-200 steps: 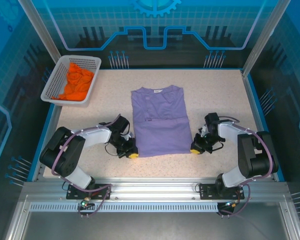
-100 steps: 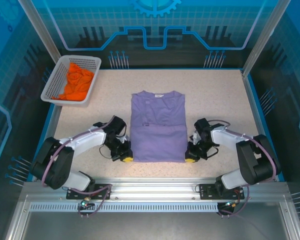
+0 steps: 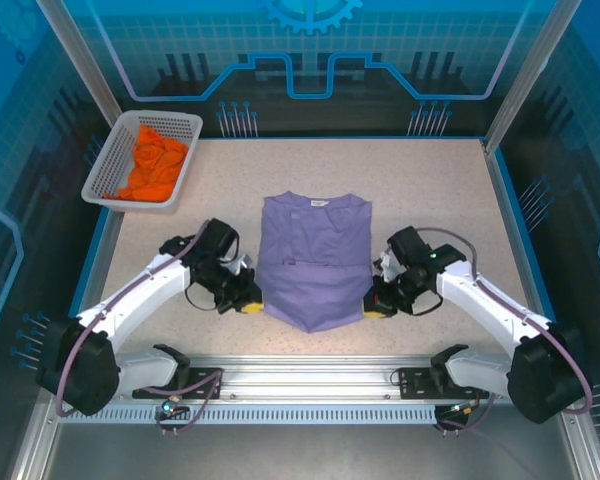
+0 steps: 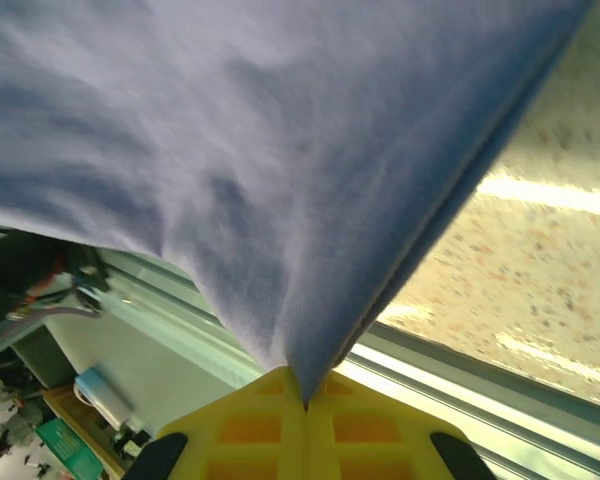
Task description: Fold and stack the t-shirts
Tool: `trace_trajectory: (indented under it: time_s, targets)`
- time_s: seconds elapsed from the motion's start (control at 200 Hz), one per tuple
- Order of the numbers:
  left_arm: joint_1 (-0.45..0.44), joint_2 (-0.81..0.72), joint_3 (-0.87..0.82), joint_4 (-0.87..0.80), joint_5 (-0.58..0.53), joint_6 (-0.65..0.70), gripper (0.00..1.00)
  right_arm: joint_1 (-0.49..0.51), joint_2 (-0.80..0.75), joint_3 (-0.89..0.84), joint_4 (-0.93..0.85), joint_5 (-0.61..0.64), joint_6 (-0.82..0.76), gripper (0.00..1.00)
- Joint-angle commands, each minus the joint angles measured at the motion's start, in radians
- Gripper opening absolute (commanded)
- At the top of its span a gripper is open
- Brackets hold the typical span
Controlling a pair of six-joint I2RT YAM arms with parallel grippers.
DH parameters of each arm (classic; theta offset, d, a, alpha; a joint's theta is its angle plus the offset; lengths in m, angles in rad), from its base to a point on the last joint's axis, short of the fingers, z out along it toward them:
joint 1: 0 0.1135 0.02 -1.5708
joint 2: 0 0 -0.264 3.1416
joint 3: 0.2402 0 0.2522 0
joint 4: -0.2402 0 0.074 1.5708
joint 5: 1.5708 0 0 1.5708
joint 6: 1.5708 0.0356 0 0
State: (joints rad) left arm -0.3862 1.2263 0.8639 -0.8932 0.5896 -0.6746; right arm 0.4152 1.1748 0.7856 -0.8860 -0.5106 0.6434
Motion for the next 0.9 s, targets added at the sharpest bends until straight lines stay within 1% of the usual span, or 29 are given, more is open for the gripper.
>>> trace_trajectory:
  time_s: [0.0,0.065,0.15,0.34,0.44,0.58,0.67,0.76,0.89]
  targets:
    - [0.060,0.023,0.106,-0.012,0.067,0.018,0.00,-0.059,-0.001,0.087,-0.045,-0.037,-0.011,0.00]
    - [0.083,0.050,0.165,-0.004,0.072,0.019,0.00,-0.101,0.008,0.134,-0.039,-0.052,-0.013,0.00]
    - [0.093,0.093,0.238,0.016,0.070,0.012,0.00,-0.150,0.026,0.171,-0.024,-0.073,-0.008,0.00]
    - [0.163,0.173,0.313,0.165,0.072,-0.085,0.00,-0.230,0.096,0.252,0.002,-0.077,0.009,0.00]
    - [0.185,0.240,0.375,0.224,0.073,-0.103,0.00,-0.273,0.155,0.311,0.023,-0.072,0.032,0.00]
    - [0.197,0.364,0.486,0.258,0.062,-0.099,0.00,-0.296,0.289,0.445,0.058,-0.048,0.047,0.00]
    - [0.214,0.462,0.559,0.290,0.053,-0.119,0.00,-0.300,0.404,0.556,0.052,-0.027,0.071,0.00]
    - [0.231,0.575,0.659,0.307,0.055,-0.134,0.00,-0.301,0.521,0.665,0.030,0.010,0.092,0.00]
    - [0.246,0.731,0.822,0.296,0.049,-0.132,0.00,-0.311,0.693,0.814,0.022,0.004,0.114,0.00]
